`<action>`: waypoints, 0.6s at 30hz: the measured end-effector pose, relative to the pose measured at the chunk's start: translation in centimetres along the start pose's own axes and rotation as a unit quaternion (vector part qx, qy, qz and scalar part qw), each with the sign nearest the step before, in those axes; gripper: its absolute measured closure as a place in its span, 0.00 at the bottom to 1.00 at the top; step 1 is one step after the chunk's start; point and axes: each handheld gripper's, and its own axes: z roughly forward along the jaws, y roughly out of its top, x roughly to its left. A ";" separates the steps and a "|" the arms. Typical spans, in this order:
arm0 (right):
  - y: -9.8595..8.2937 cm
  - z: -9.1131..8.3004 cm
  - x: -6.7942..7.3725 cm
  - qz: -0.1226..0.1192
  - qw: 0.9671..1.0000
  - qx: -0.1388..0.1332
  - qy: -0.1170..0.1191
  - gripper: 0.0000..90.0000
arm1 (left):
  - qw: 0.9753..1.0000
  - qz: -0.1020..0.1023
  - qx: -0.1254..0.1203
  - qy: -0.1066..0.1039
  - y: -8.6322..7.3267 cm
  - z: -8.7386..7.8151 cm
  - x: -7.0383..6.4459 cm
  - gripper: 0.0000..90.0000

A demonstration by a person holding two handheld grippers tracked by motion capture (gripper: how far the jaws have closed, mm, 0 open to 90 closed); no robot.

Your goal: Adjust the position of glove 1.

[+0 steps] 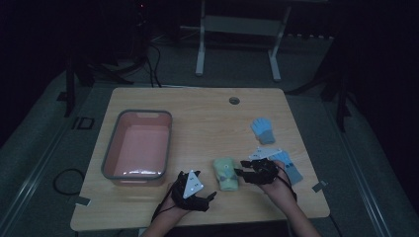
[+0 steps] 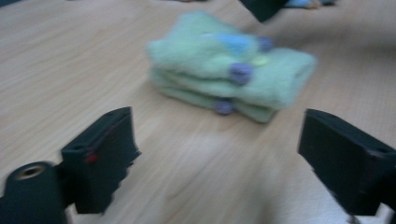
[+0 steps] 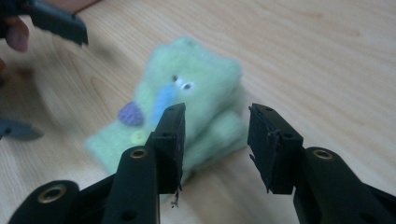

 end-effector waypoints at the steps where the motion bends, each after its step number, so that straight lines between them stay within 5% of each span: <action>1: 0.1 0.0 -0.5 -0.002 1.000 -0.003 0.007 0.63 | 1.000 0.003 -0.003 -0.014 0.3 0.2 -0.2 0.17; 5: 1.0 0.5 -1.8 -0.007 1.000 -0.006 0.027 0.61 | 0.998 0.045 -0.005 -0.034 1.5 1.3 -1.6 0.23; 9: 1.9 1.4 -2.2 -0.011 0.999 -0.010 0.039 0.57 | 0.997 0.056 0.000 -0.054 2.2 2.5 -1.8 0.28; 14: 2.5 4.0 -2.7 -0.020 0.998 0.008 0.061 0.53 | 0.991 0.110 0.034 -0.069 2.9 4.7 -1.8 0.36; 18: 2.1 5.2 -3.5 0.009 0.996 0.015 0.089 0.49 | 0.987 0.129 0.048 -0.078 3.1 5.3 -1.5 0.39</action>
